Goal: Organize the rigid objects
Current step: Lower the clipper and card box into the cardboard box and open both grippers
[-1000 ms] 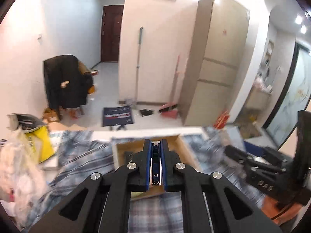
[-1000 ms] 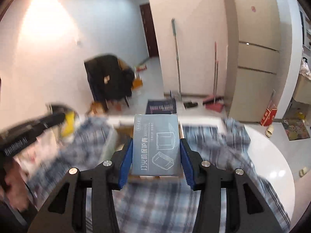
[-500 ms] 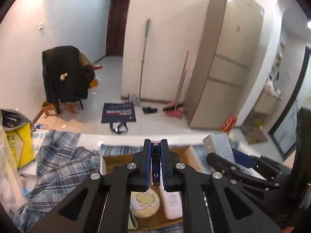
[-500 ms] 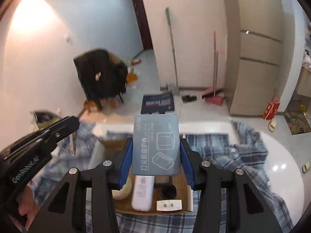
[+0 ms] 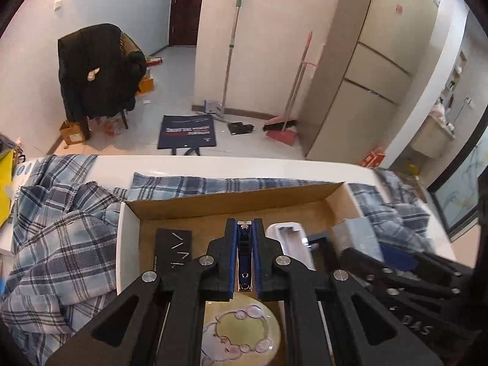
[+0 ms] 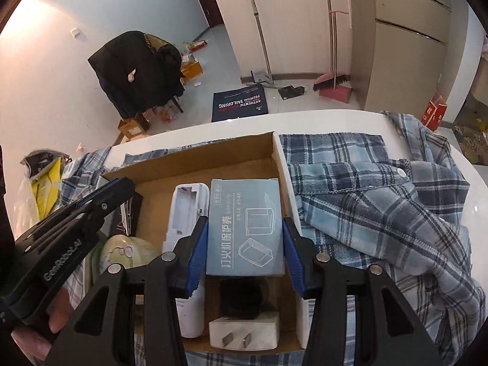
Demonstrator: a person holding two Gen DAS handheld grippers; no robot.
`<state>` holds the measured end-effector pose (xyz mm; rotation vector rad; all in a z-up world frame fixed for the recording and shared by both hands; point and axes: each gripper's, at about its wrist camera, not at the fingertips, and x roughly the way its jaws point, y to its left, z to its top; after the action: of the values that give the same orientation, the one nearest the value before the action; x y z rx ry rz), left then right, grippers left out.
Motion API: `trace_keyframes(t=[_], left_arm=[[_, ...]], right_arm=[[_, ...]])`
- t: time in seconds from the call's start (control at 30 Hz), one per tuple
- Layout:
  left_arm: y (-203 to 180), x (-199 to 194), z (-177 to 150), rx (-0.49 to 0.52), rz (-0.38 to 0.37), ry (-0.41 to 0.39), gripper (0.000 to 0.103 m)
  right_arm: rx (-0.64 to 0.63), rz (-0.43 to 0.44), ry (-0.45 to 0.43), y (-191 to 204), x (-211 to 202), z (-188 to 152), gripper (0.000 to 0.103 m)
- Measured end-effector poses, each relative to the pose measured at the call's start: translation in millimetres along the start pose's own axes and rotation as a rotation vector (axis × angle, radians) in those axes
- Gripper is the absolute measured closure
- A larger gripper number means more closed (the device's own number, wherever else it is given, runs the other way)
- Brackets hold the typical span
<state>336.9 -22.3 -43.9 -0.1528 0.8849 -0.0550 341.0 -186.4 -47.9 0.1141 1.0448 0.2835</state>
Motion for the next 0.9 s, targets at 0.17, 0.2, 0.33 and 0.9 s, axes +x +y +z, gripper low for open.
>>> trace_keyframes(t=[0.17,0.2,0.33,0.9], left_arm=[[4.3,14.3,-4.4,-0.027,0.006,0.035,0.093],[4.8,16.2,-5.5,-0.032,0.006,0.041,0.093],[7.9,22.0,-7.8,-0.048,0.013,0.078,0.093],[-2.4,-52.5,3.9,-0.037,0.063,-0.196,0.018]], right_arm=[[-0.006,0.021,0.023,-3.3,9.3,0.7,0.057],[-0.004,0.023,0.027,-3.6,10.9,0.4,0.057],[-0.013,0.011,0.017,-2.4,12.8,-0.6,0.057],[-0.046,0.039,-0.027,9.7,23.0,1.0,0.053]])
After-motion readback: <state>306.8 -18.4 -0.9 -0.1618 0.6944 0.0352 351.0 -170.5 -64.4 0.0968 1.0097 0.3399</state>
